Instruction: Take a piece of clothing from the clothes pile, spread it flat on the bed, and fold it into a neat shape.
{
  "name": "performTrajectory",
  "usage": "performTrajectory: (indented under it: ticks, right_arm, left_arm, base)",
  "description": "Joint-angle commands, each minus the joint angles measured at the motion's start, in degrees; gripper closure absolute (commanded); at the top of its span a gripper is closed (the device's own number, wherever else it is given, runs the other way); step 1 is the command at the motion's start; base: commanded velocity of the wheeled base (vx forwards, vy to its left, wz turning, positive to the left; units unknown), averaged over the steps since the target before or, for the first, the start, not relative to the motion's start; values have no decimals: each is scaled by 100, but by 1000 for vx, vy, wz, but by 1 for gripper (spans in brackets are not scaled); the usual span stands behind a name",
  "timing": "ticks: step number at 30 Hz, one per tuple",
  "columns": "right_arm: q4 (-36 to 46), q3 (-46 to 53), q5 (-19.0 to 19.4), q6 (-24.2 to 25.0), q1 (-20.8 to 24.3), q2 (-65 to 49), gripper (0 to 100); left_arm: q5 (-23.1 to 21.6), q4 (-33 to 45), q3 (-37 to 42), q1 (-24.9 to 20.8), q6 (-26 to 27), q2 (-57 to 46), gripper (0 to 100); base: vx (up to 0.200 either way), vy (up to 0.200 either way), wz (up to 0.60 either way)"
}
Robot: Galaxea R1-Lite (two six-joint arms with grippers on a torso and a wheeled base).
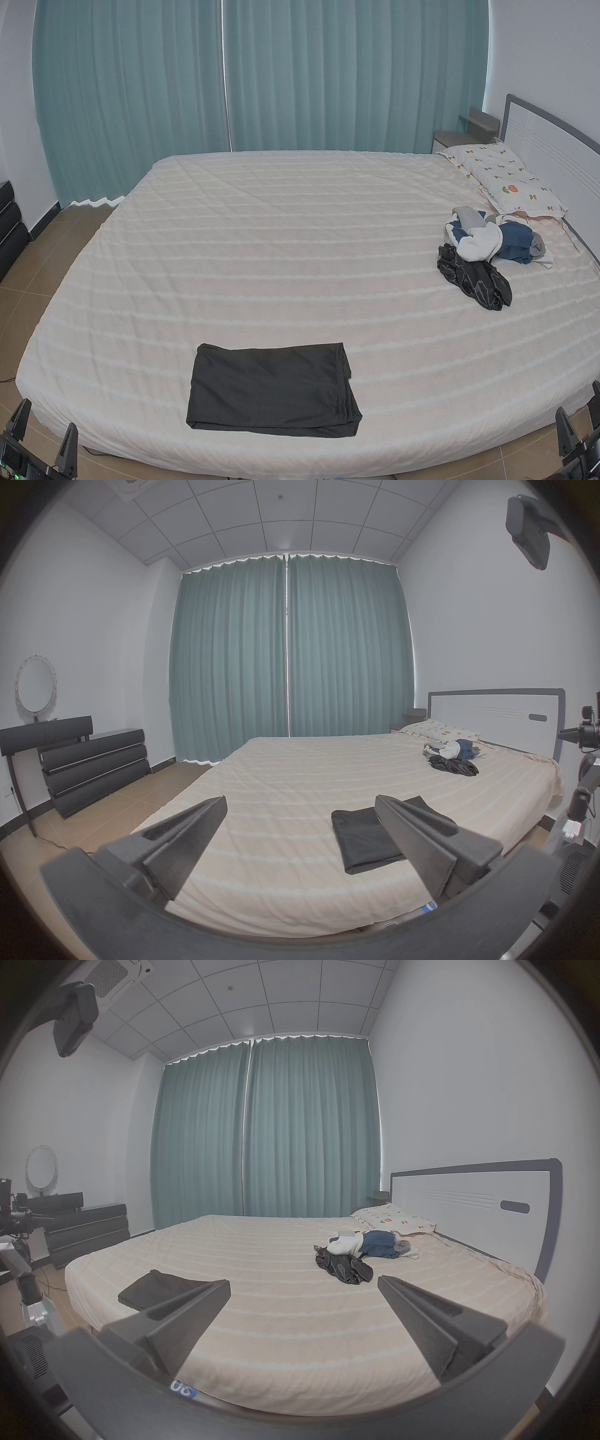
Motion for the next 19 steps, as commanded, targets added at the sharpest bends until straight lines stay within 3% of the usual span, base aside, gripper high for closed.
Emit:
performTrajectory:
  ticks: [1, 19]
  right_arm:
    - [-8, 92, 12, 8, 8, -63, 0]
    - [1, 92, 3, 60, 8, -63, 0]
  left_arm:
    - [4, -2, 101, -2, 3, -46, 0]
    - [-5, -2, 101, 6, -14, -46, 0]
  base:
    - [0, 0, 0]
    - [0, 0, 0]
